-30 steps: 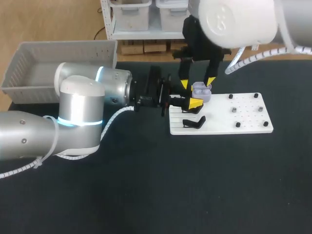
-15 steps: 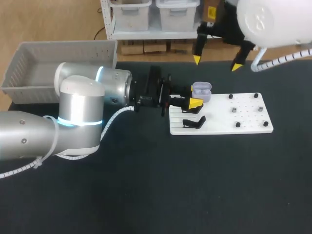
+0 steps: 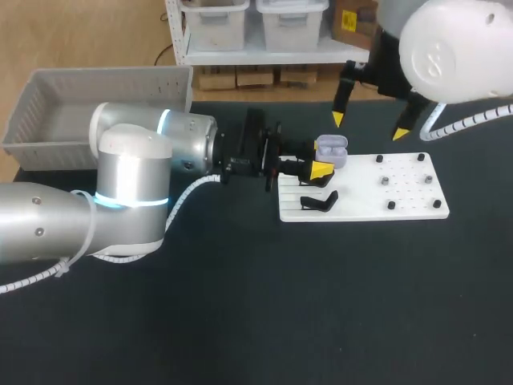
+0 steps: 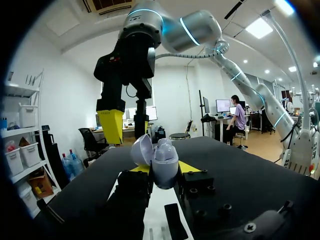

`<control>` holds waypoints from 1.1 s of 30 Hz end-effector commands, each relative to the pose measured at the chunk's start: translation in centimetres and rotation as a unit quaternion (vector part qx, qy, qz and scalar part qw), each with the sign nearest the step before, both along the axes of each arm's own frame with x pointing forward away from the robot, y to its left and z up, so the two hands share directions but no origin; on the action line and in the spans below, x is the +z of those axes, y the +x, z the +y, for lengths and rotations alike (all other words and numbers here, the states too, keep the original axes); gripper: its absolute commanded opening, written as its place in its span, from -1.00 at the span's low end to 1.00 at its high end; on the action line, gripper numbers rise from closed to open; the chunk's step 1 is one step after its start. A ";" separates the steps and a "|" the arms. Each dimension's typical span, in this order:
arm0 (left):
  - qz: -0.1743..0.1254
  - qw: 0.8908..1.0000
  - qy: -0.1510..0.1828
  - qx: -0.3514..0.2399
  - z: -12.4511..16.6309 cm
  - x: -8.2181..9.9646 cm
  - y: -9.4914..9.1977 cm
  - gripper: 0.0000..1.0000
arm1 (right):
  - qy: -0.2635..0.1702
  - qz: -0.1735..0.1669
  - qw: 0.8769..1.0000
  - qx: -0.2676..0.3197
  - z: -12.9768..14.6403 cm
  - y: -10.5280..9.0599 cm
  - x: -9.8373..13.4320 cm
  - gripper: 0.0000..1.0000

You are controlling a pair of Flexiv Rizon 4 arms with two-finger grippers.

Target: Pick up each earbud case from the left stands, insert the matching earbuds, close the lid, and place the case in the box.

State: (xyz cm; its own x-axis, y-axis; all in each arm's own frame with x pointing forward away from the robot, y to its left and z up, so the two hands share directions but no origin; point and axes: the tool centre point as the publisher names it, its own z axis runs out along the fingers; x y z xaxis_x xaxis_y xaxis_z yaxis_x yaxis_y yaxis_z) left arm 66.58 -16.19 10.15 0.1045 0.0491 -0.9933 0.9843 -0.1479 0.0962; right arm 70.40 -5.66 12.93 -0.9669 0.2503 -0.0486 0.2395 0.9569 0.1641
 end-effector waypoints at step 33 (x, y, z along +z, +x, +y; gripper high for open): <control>0.030 0.995 0.028 0.091 4.7 2.5 -0.1 -1.00 | 0.028 -0.139 0.990 0.014 -1.6 -9.6 8.0 1.00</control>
